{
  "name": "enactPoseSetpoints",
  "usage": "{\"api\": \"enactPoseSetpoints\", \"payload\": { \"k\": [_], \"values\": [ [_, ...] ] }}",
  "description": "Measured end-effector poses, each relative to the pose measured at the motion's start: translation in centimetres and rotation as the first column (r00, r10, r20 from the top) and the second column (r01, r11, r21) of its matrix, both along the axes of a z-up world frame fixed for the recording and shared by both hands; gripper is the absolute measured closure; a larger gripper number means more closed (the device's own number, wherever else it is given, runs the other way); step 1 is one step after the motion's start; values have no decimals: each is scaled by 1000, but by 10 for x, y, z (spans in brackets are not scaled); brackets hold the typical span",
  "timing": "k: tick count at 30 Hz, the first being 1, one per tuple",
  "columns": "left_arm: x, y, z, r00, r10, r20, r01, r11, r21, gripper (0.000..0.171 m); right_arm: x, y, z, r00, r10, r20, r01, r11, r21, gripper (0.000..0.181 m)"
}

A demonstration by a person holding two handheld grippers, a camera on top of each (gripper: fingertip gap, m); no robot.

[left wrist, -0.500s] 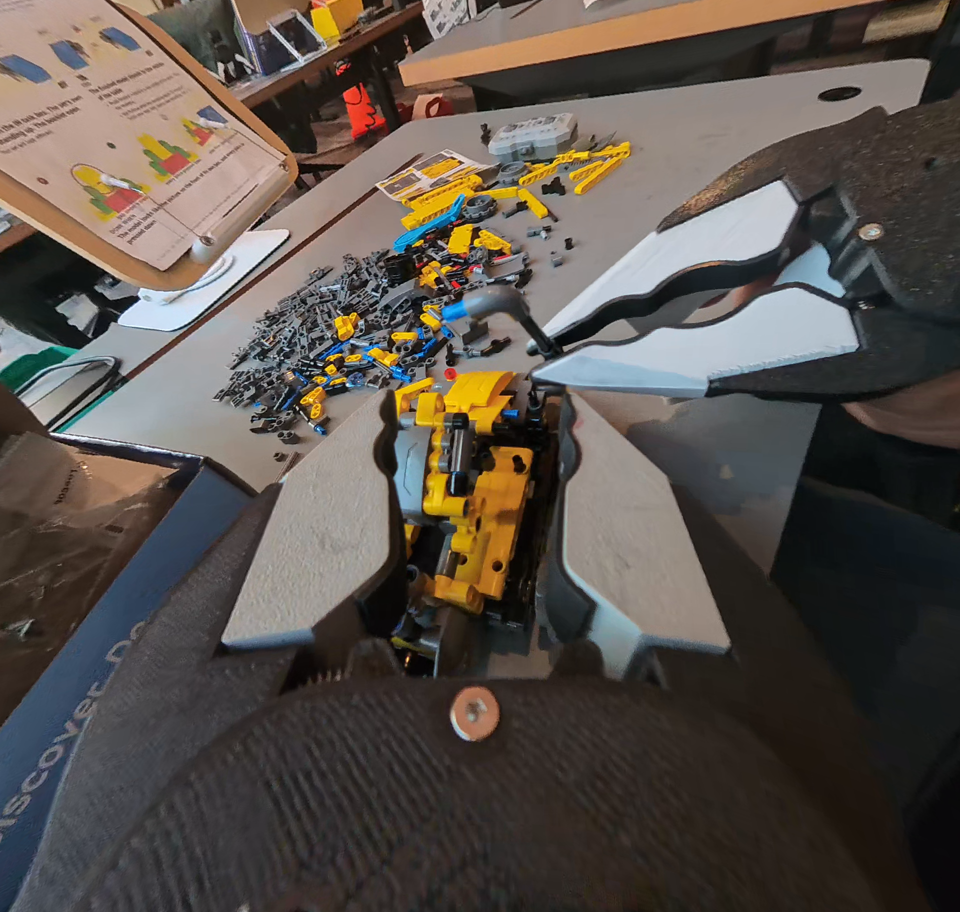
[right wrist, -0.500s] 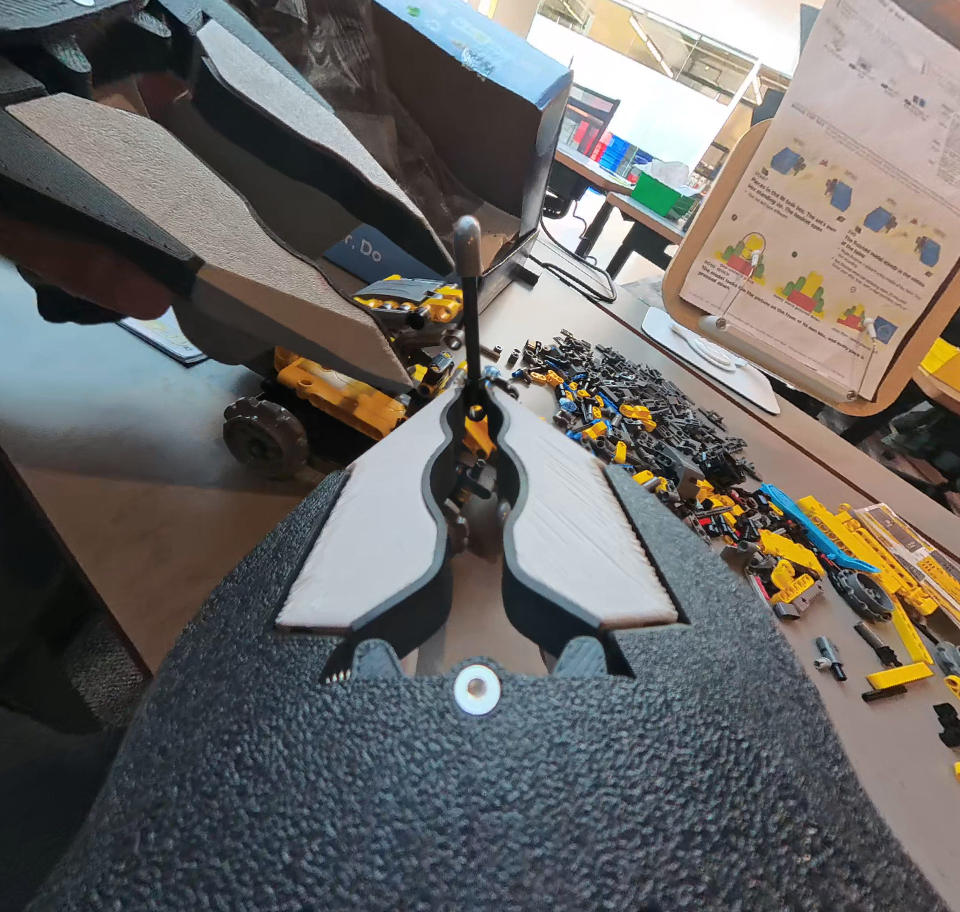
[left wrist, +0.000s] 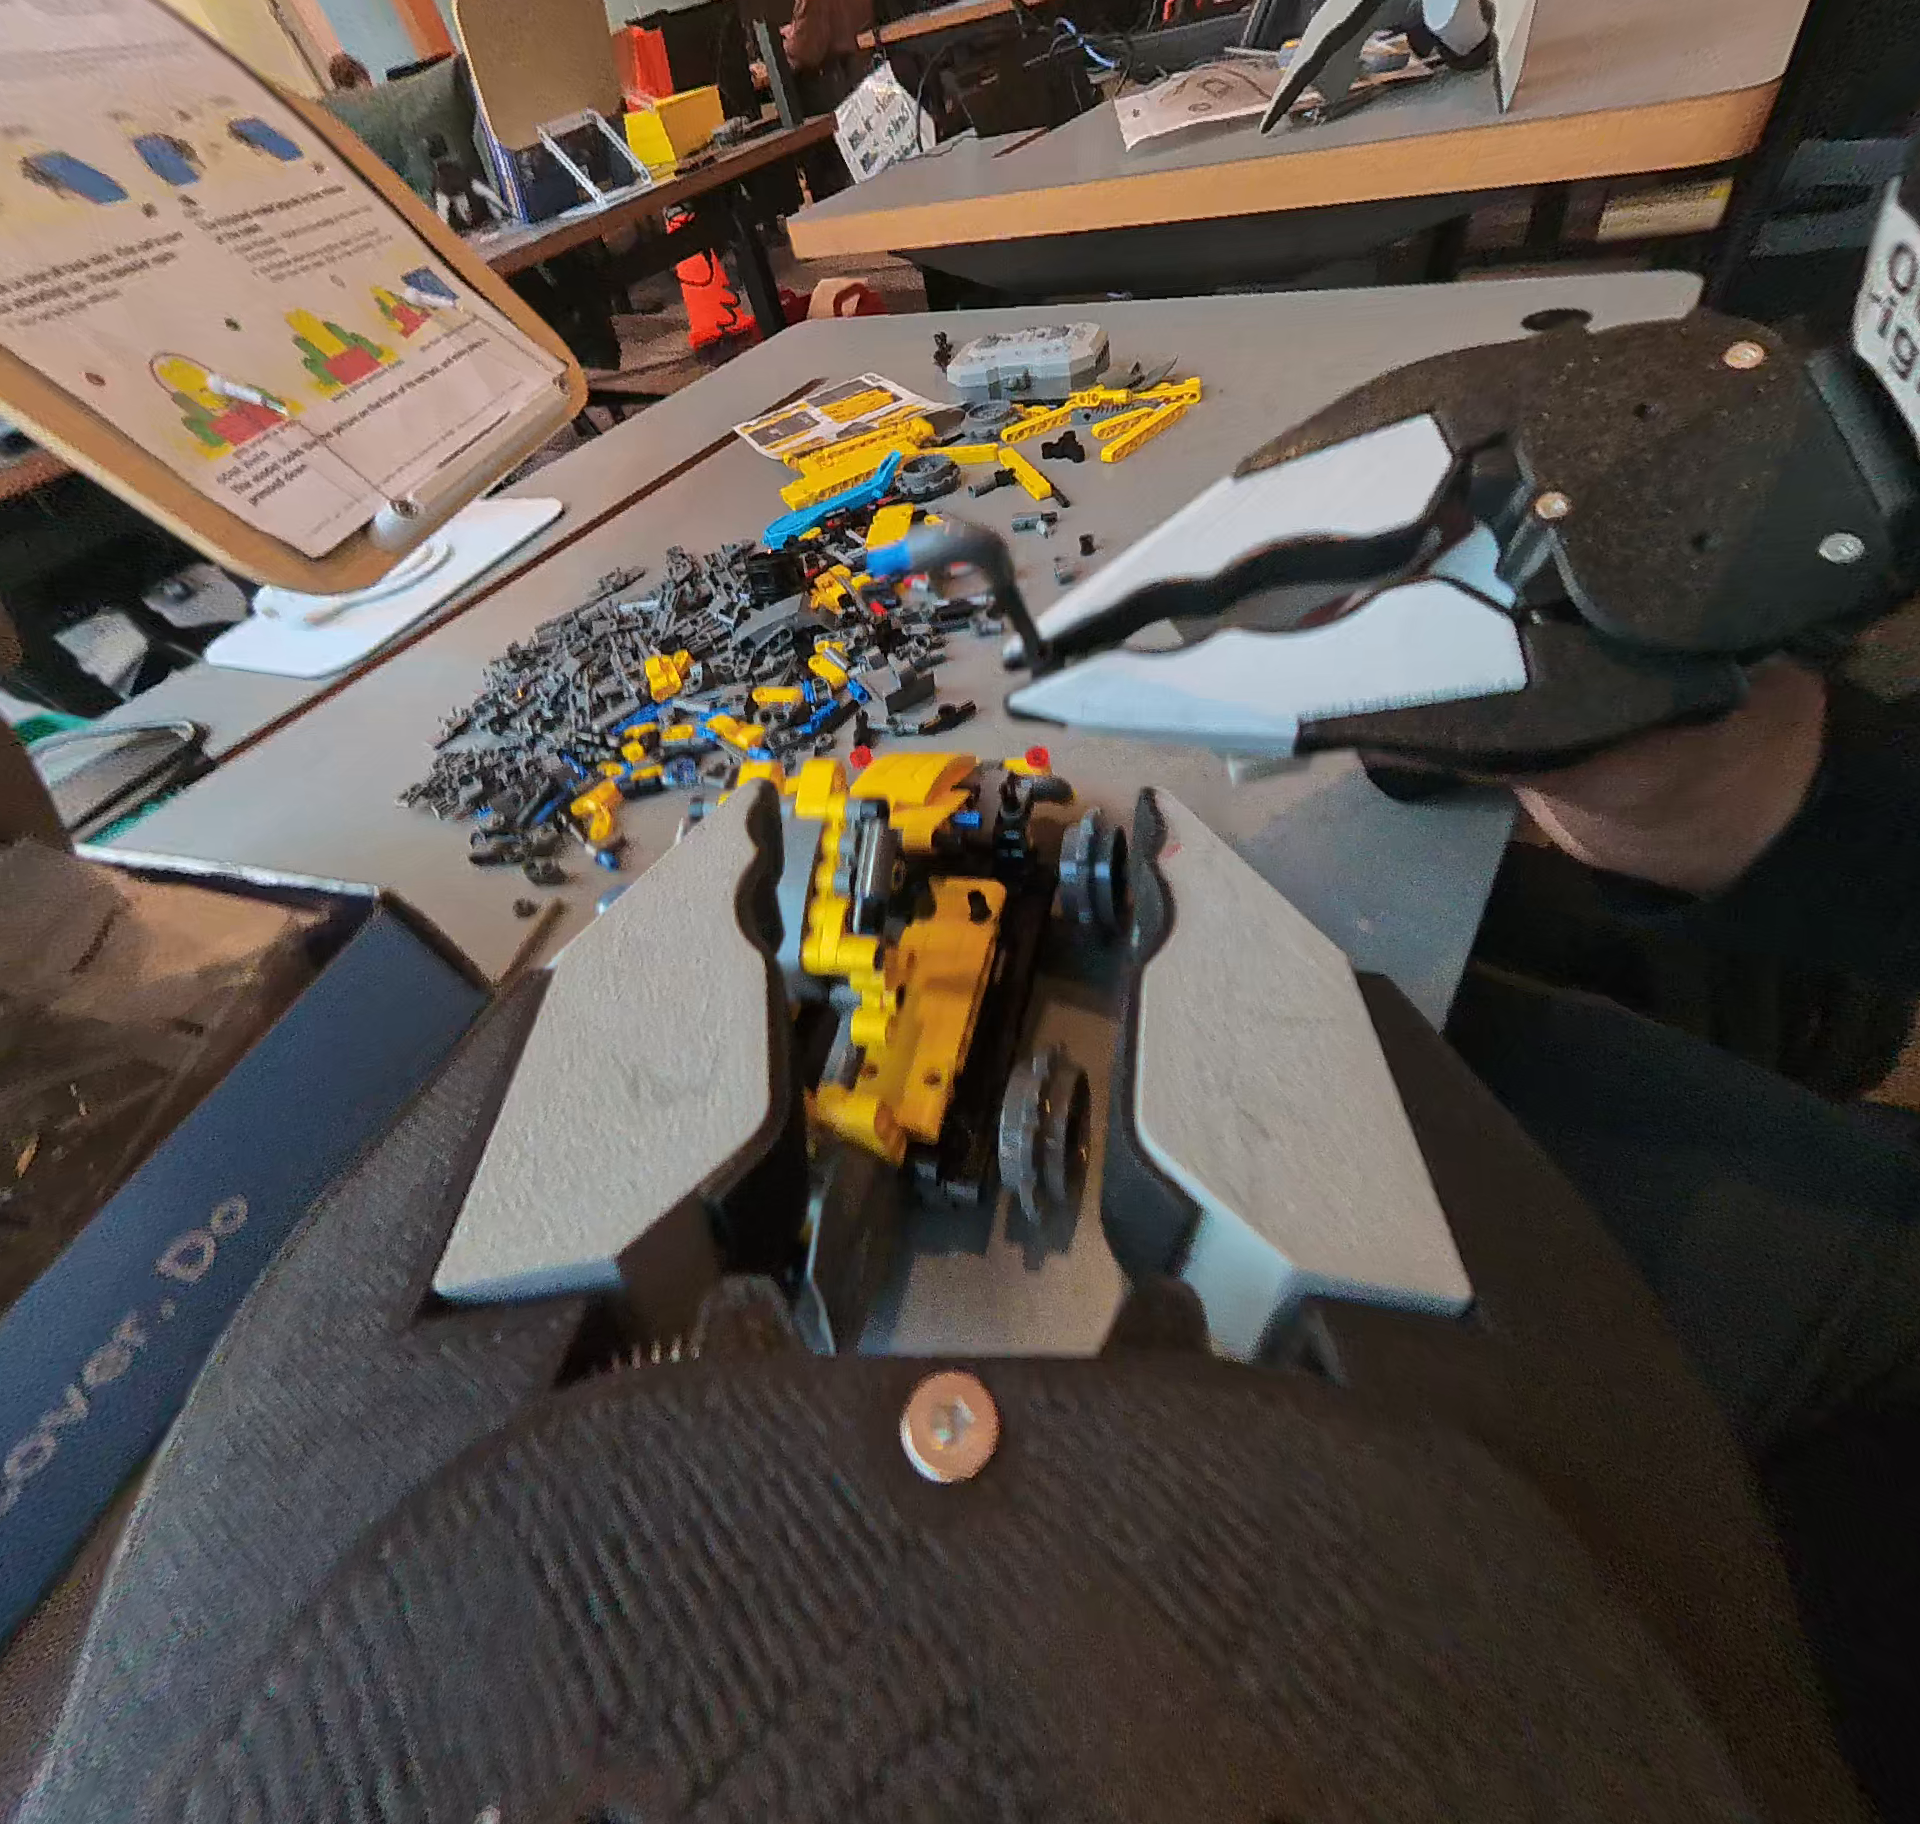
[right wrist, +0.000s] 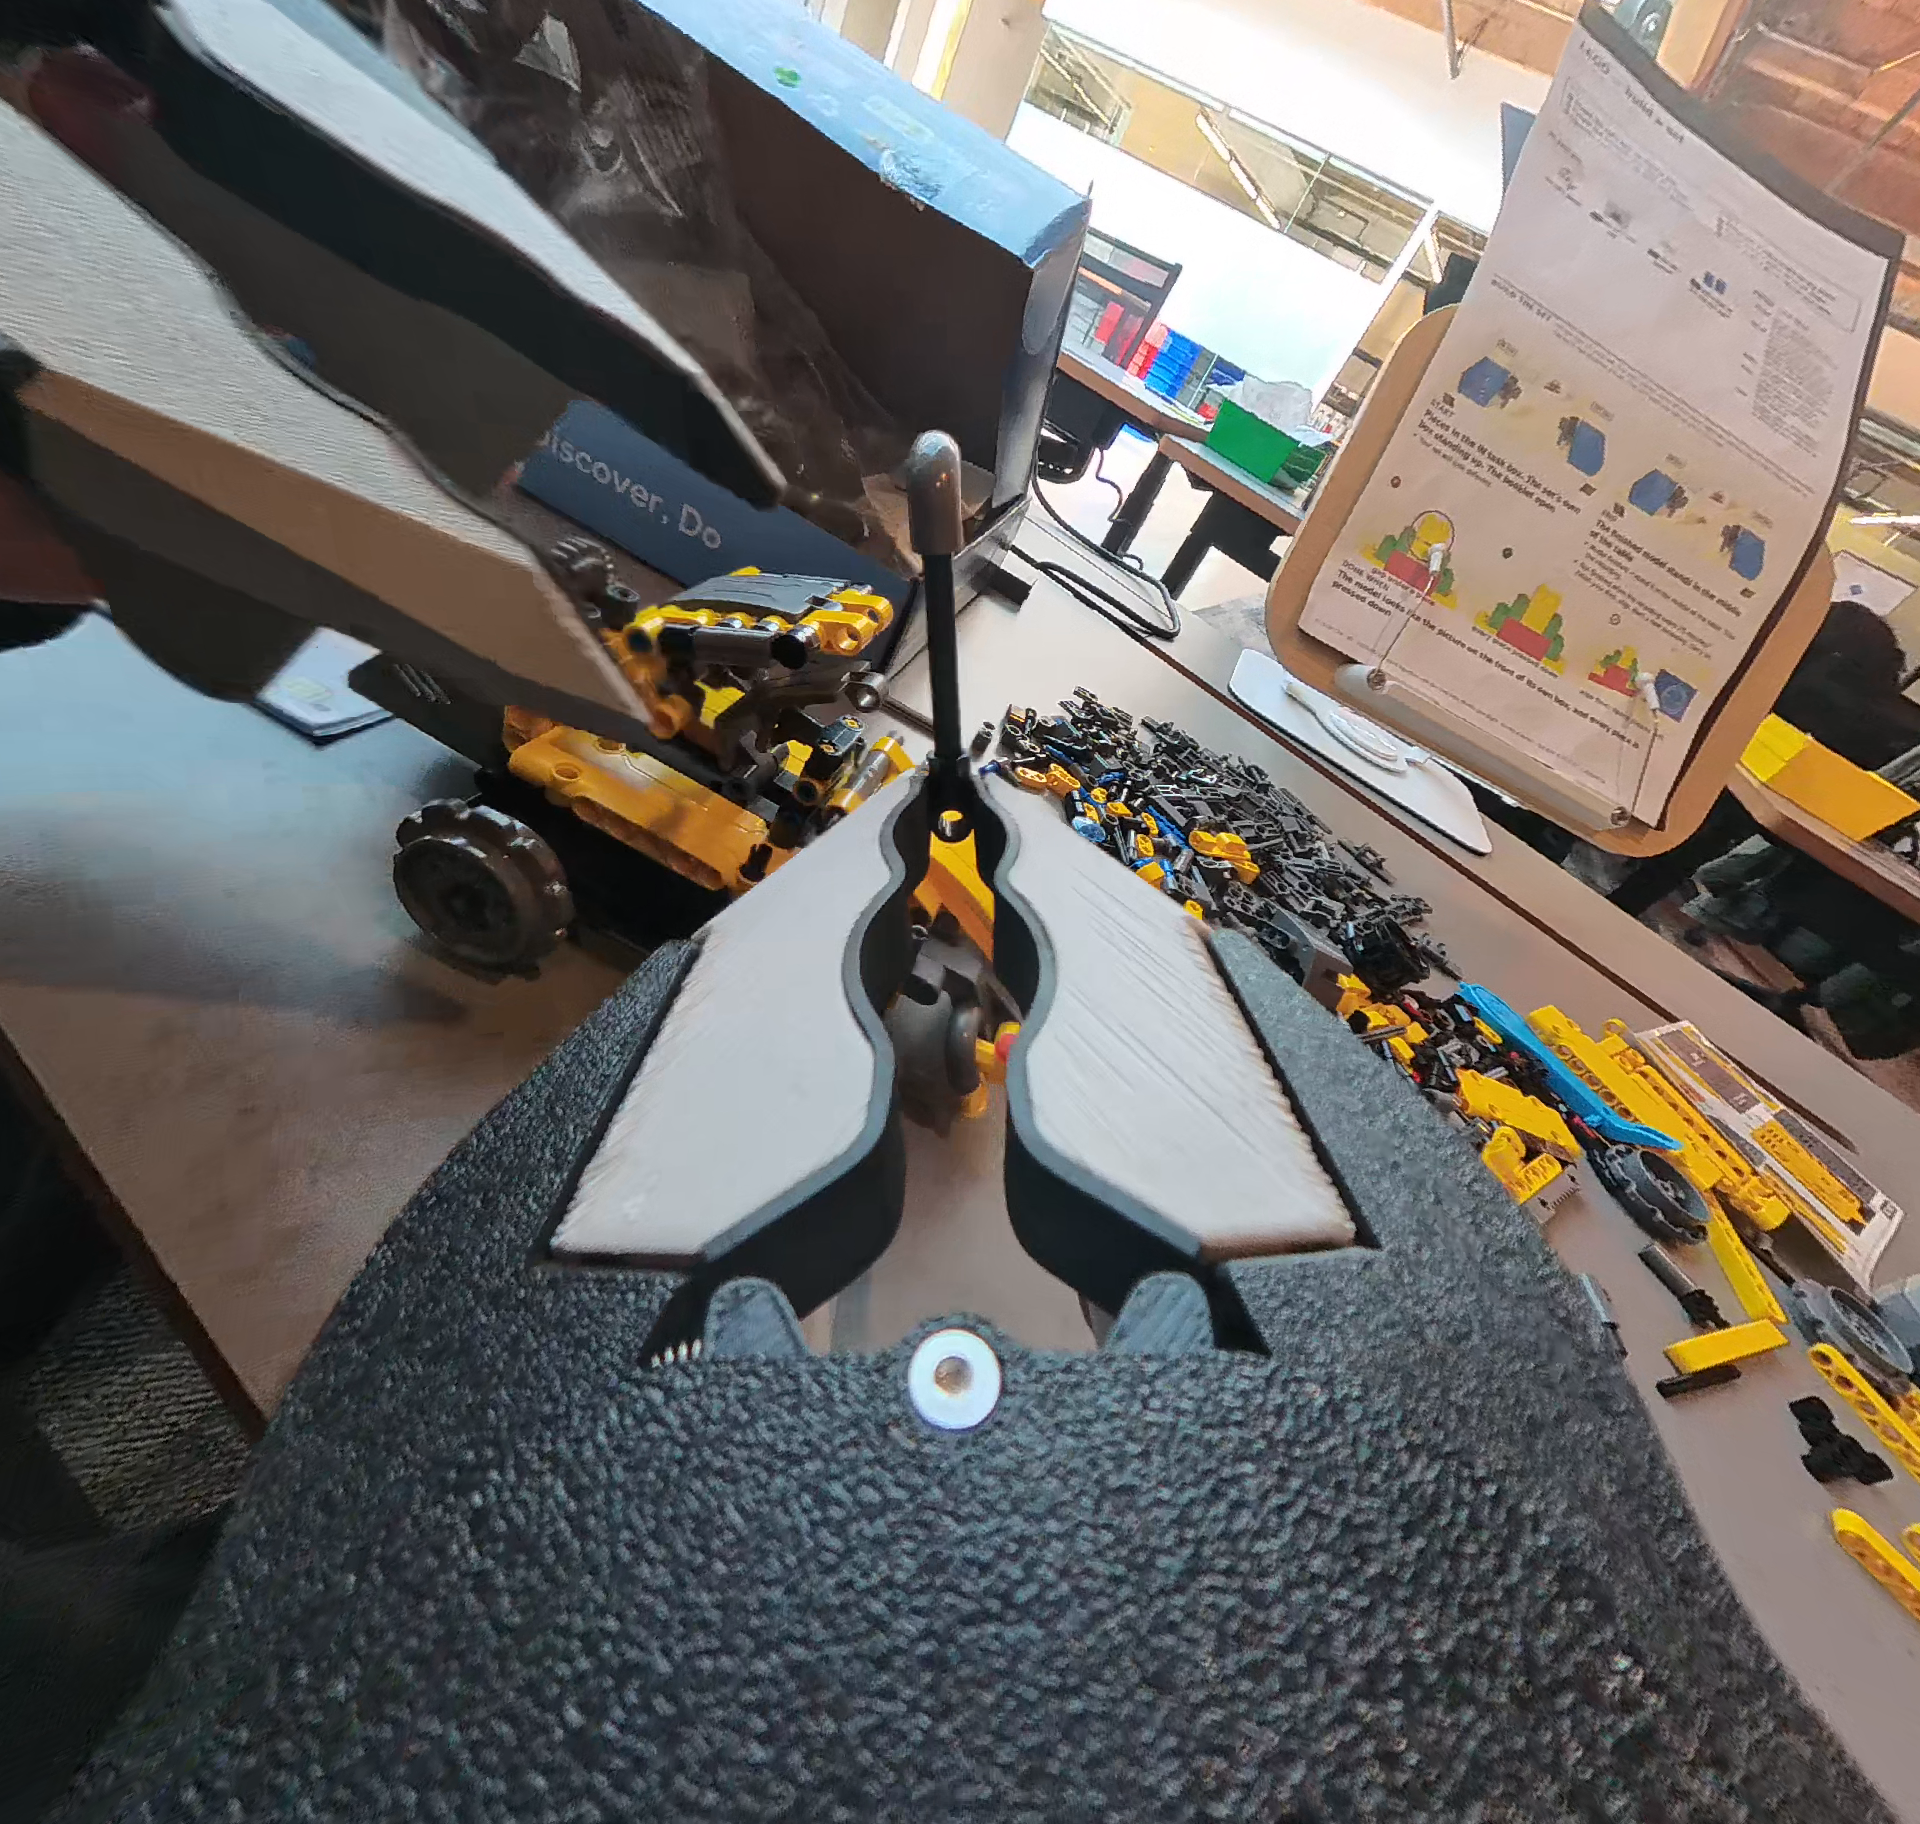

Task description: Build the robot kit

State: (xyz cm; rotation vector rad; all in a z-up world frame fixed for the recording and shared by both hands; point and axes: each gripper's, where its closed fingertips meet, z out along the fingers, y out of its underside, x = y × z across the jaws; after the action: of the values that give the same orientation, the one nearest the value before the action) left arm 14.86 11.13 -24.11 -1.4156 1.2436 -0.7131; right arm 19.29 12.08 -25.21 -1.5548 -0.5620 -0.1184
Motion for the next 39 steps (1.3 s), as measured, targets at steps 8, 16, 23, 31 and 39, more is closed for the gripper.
{"api": "enactPoseSetpoints", "payload": {
  "k": [8,16,23,31,39],
  "values": [
    [-65,-14,-18,993,71,90,-66,996,-62,111,2,5,-2,1000,9,0,-9,1000,-13,175],
    [-67,-21,-29,995,38,88,-31,996,-88,112,1,7,-3,1000,6,20,-5,1000,-11,175],
    [-60,-19,-27,998,12,69,-3,992,-125,114,3,6,1,1000,6,-5,-6,1000,5,175],
    [-52,-19,-15,1000,-16,4,16,993,-119,118,13,-1,9,996,7,-86,-6,1000,15,175],
    [-13,-2,28,953,-208,-220,247,954,172,141,0,-6,-5,996,28,84,-26,999,-21,176]
  ]
}}
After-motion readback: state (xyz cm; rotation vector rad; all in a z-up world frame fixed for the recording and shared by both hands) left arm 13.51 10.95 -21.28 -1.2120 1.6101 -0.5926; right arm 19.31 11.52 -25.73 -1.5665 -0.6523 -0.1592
